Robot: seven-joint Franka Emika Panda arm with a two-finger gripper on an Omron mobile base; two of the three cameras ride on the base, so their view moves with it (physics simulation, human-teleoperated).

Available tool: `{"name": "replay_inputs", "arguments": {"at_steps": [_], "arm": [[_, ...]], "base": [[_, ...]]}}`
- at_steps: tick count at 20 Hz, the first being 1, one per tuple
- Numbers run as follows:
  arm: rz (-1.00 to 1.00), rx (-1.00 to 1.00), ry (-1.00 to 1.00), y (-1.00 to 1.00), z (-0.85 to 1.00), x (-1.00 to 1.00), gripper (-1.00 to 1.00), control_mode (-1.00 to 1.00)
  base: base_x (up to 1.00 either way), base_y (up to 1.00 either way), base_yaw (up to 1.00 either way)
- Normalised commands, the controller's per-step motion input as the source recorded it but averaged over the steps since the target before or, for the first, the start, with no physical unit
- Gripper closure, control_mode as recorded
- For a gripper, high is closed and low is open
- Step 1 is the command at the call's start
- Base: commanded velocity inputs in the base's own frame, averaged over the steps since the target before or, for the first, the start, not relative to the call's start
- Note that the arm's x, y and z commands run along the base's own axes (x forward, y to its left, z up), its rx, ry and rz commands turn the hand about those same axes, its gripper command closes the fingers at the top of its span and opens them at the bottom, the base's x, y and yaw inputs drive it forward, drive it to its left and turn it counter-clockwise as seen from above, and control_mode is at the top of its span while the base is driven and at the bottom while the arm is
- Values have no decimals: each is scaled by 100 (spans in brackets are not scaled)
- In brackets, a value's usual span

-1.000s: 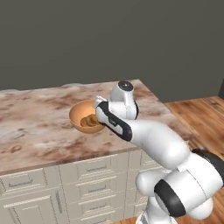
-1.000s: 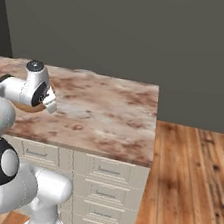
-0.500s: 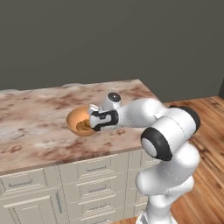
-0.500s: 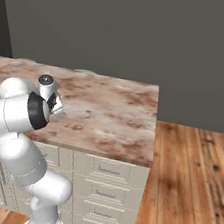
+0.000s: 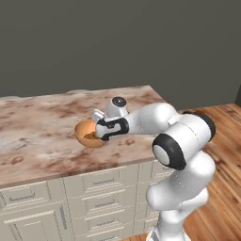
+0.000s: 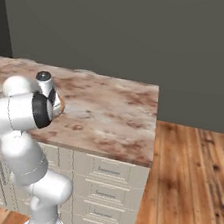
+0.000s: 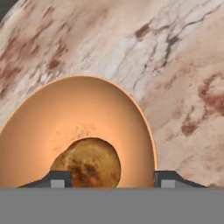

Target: Pick up the heated bread from the toaster oven and place it in the bowl. Then move the bread bowl to the dining counter.

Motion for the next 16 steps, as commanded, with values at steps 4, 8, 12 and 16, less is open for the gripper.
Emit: {"name": "replay_inputs", "arguments": {"at_steps": [4, 8, 12, 16], "arm": [[-1, 4, 0, -71, 86, -58, -100, -100], [0, 10, -1, -100, 51, -100, -100, -100], [-2, 9, -5, -100, 16, -100, -100, -100], [0, 0, -12, -100, 16, -100, -100, -100]], "base": [[0, 0, 0], [0, 0, 0], [0, 0, 0], [0, 0, 0]]}}
